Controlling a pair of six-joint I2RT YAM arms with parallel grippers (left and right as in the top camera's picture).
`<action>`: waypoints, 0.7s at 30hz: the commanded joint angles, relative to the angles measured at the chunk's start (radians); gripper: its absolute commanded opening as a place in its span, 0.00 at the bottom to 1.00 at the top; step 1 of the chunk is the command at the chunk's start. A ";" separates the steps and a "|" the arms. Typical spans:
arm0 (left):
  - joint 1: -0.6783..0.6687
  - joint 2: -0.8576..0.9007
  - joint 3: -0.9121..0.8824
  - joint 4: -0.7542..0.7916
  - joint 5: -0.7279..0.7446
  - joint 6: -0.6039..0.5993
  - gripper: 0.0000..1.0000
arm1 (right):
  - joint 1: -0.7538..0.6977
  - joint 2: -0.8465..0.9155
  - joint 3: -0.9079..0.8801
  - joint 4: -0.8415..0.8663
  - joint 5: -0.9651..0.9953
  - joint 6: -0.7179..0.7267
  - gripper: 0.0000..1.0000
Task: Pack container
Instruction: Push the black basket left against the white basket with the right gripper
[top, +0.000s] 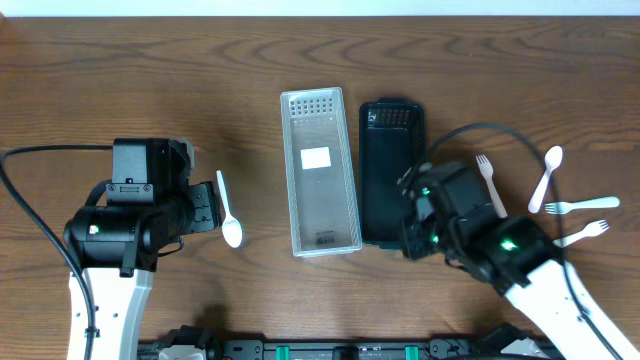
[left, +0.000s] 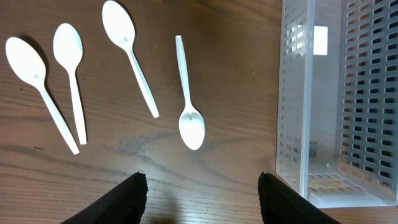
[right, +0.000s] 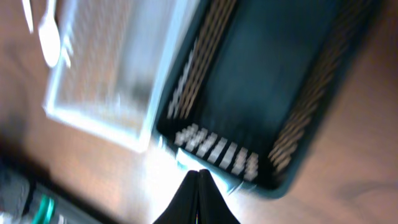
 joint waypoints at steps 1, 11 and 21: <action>0.005 0.000 0.018 -0.003 -0.001 0.010 0.60 | -0.061 0.007 0.044 0.015 0.272 0.019 0.01; 0.005 0.000 0.018 -0.003 -0.001 0.010 0.60 | -0.328 0.302 0.043 0.236 0.238 -0.035 0.01; 0.005 0.000 0.018 -0.003 -0.001 0.010 0.60 | -0.333 0.556 0.043 0.284 0.061 -0.063 0.01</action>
